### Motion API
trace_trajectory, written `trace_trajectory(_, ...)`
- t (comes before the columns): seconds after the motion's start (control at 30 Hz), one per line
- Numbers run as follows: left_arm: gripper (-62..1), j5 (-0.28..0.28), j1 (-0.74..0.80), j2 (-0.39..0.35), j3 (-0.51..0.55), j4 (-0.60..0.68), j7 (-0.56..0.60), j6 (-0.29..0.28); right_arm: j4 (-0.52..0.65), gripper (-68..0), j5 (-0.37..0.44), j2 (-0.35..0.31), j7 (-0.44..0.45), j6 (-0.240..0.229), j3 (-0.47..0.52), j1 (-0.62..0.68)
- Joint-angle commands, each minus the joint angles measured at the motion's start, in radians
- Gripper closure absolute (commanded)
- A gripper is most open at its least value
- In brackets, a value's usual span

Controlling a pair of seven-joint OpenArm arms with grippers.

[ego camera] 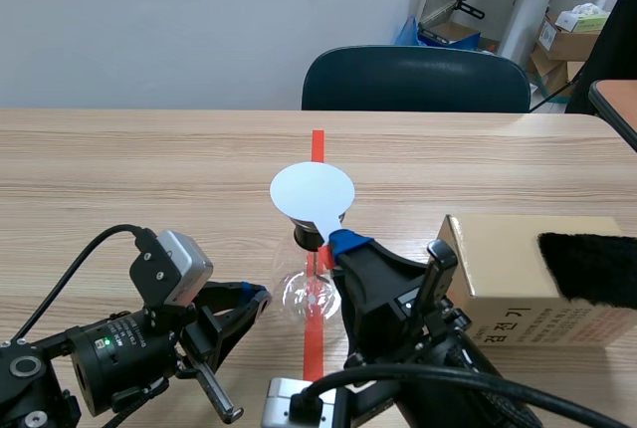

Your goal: Do the electroscope experiment

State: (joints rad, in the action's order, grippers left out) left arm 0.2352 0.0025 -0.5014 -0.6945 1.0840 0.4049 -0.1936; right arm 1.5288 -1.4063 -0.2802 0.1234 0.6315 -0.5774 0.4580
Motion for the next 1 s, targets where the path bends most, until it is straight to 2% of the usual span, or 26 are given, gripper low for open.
trace_trajectory(0.0,-4.2,0.007,-0.006,0.002,-0.002,0.011,0.014,-0.003,0.018,-1.1,0.000,-0.011,-0.004,0.012,0.007,-0.012)
trace_trajectory(0.23,-4.2,0.007,-0.006,0.002,-0.002,0.011,0.014,-0.003,0.018,-1.1,0.000,-0.011,-0.084,0.012,0.007,-0.012)
trace_trajectory(0.73,-4.2,0.007,-0.006,0.002,-0.002,0.011,0.014,-0.003,0.018,-1.1,0.000,-0.011,-0.461,0.012,0.007,-0.012)
trace_trajectory(0.97,-4.2,0.007,-0.006,0.002,-0.002,0.011,0.014,-0.003,0.018,-1.1,0.000,-0.011,-0.526,0.012,0.007,-0.012)
